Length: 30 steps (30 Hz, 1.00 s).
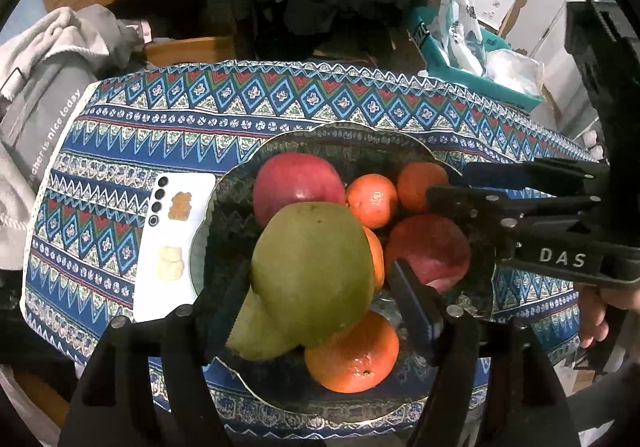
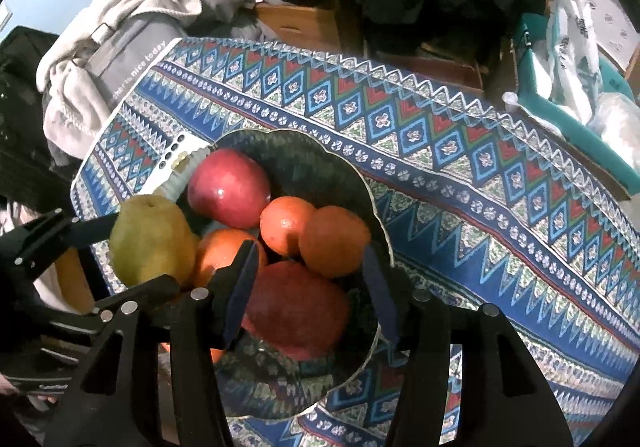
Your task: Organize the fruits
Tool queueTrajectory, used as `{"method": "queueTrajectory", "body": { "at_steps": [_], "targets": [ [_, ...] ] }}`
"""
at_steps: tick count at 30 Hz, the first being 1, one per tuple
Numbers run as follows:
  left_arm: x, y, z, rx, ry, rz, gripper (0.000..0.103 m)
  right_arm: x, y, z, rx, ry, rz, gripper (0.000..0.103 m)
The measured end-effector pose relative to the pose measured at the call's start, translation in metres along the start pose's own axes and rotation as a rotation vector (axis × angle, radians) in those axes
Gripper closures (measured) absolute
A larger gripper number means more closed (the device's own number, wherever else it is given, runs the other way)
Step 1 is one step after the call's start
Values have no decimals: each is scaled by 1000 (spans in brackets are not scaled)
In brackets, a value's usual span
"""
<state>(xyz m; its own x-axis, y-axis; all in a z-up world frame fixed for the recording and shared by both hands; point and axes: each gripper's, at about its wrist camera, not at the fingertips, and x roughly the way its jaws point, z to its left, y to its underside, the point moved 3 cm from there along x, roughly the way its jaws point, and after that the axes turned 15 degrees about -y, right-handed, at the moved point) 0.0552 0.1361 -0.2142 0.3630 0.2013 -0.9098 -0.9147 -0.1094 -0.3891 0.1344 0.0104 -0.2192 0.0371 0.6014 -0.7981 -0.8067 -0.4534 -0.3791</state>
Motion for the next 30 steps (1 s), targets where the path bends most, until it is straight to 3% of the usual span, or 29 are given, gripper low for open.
{"method": "queueTrajectory", "body": {
  "at_steps": [14, 17, 27, 30],
  "targets": [
    [-63, -1, -10, -29, 64, -123, 29, -79, 9, 25, -44, 71, -126, 37],
    [-76, -1, -13, -28, 70, -144, 24, -98, 13, 28, -37, 76, -156, 34],
    [-125, -2, -15, -46, 91, -224, 23, -162, 33, 40, -58, 114, -256, 26],
    [-141, -3, -13, -45, 70, -264, 17, -181, 39, 43, -62, 122, -288, 26]
  ]
}}
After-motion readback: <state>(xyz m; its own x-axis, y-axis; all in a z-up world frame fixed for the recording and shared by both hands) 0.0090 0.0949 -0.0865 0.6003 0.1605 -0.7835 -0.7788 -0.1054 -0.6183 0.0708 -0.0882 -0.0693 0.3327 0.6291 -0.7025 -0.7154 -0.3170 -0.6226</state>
